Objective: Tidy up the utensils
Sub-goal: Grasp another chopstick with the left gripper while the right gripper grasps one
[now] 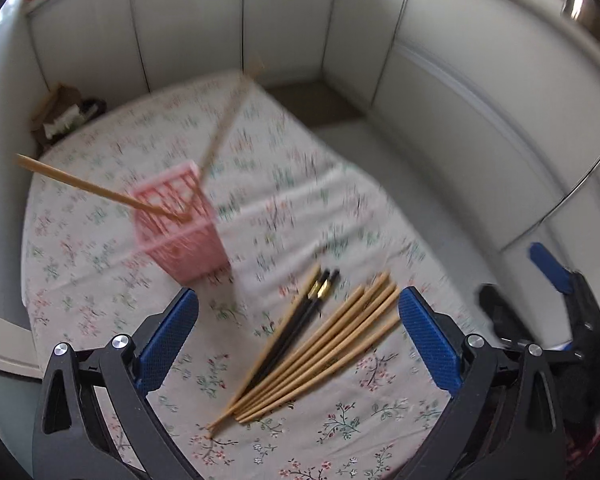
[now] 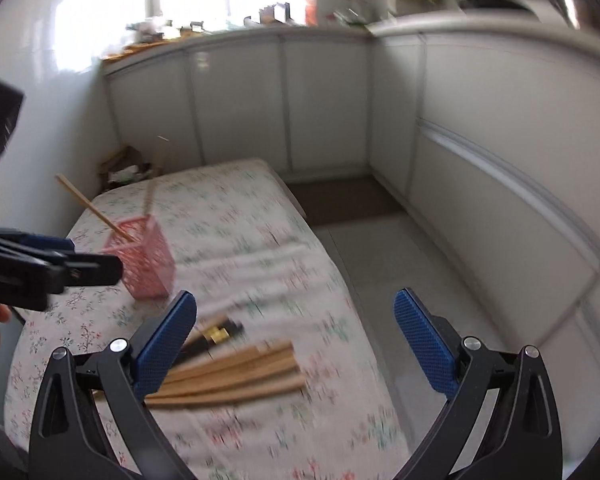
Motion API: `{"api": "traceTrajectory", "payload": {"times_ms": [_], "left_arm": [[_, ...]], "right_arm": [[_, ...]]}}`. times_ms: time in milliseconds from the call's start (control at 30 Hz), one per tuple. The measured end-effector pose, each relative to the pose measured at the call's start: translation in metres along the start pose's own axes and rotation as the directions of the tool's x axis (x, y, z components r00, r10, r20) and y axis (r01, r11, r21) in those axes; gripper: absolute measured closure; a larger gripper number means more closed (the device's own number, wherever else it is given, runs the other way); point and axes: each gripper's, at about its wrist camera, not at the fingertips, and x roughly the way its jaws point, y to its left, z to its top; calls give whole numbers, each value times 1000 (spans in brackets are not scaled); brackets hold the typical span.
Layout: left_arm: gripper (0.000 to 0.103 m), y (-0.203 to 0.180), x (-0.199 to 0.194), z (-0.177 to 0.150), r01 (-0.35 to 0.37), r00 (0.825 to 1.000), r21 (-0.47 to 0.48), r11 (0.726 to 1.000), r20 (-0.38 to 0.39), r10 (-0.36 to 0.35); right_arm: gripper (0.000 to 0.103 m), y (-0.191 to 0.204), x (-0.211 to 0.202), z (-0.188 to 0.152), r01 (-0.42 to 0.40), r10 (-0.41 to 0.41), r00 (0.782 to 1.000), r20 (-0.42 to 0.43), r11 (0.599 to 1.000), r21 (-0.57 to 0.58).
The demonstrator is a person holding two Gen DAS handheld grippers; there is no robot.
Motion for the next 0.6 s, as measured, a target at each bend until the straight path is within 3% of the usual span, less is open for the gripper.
{"api": "traceTrajectory", "payload": {"times_ms": [33,100,167,300,400,467,600], "left_arm": [[8,-1,11,-2,3,1000,2,1000,-29,-3],[19,-7,40,-2,-10,995,10,1000,-104,11],[34,-9,70,-3,-9,983,-2,1000,-185,9],[37,-3,112,2,-38,960,-57,998,-278,21],[50,3,126,3,-76,958,-65,995,-283,55],[61,9,132,6,-62,957,-91,994,-287,34],[67,11,137,12,-66,959,-85,994,-280,40]], "right_arm": [[6,-10,7,-6,-14,16,999,-47,999,33],[6,-25,19,-9,-63,74,990,-118,993,95],[7,-35,23,-10,-75,93,987,-128,988,134],[7,-41,27,-14,-98,121,983,-138,982,160],[7,-42,27,-16,-98,118,984,-136,984,147],[7,-42,29,-15,-95,116,983,-142,985,144],[7,-47,33,-15,-96,122,980,-158,982,162]]}}
